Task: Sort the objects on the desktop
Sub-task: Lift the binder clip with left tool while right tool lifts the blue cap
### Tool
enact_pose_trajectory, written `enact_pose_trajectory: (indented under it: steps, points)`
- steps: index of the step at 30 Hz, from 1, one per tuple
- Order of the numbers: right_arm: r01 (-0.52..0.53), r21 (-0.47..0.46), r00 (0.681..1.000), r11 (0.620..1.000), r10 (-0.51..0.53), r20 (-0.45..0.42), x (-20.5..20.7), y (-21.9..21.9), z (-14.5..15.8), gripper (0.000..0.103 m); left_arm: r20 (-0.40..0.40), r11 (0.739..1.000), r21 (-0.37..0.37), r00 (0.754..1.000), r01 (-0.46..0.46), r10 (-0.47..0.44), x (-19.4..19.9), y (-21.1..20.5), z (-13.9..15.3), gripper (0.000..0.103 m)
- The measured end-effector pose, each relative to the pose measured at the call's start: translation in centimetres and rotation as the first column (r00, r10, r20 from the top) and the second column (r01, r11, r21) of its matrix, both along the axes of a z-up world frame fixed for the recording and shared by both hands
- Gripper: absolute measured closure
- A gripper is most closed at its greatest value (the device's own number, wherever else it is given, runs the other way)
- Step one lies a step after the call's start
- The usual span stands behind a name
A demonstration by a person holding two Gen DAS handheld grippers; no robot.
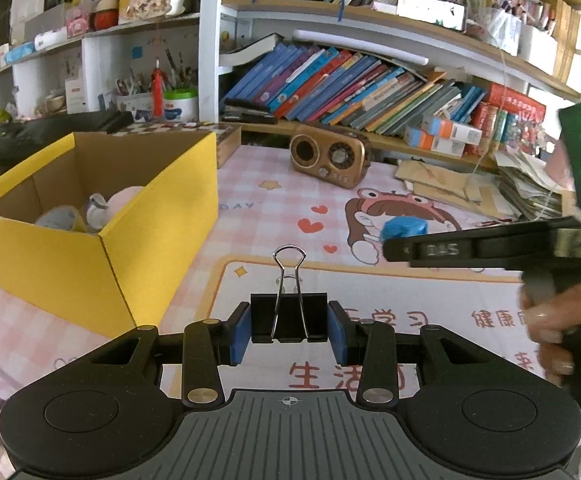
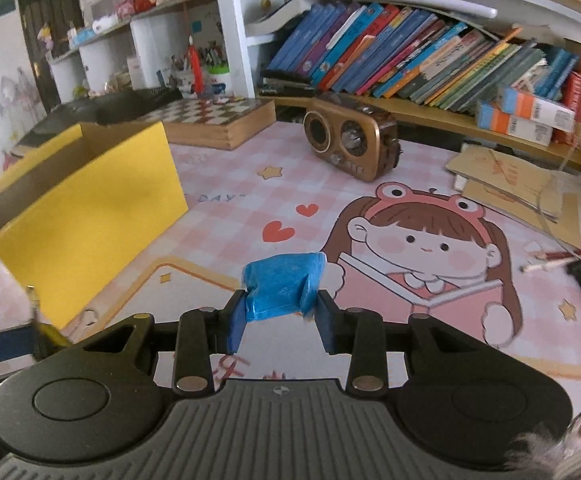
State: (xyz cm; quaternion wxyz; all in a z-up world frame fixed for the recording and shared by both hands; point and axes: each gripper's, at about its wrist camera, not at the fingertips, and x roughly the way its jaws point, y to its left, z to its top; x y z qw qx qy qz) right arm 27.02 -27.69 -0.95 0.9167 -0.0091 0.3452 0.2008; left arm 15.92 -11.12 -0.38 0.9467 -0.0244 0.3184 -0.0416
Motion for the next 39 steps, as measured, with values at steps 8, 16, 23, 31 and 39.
enact_pose_trajectory:
  steps: [8,16,23,31,39]
  points:
    - [0.031,0.017,0.999,0.999,-0.031,0.011,-4.4,-1.4,1.9,0.07,0.02,0.998,-0.032,0.998,0.055,-0.054,-1.8,1.3,0.8,0.065]
    - [0.103,0.024,0.995,0.994,-0.103,-0.011,-8.4,-1.0,2.5,0.07,0.054,0.992,-0.058,0.993,0.108,-0.104,-3.1,4.1,1.6,0.065]
    - [0.172,0.018,0.985,0.985,-0.172,-0.009,-11.4,1.5,2.7,0.07,0.067,0.982,-0.07,0.983,0.176,-0.171,-4.6,7.1,2.0,0.065]
    - [0.193,0.02,0.981,0.981,-0.192,-0.019,-14.9,5.6,3.2,0.07,0.069,0.968,-0.095,0.972,0.233,-0.227,-6.3,11.0,2.4,0.065]
    - [0.255,0.073,0.967,0.964,-0.252,-0.039,-18.4,9.1,3.6,0.07,0.065,0.955,-0.077,0.957,0.287,-0.283,-8.3,14.4,2.4,0.065]
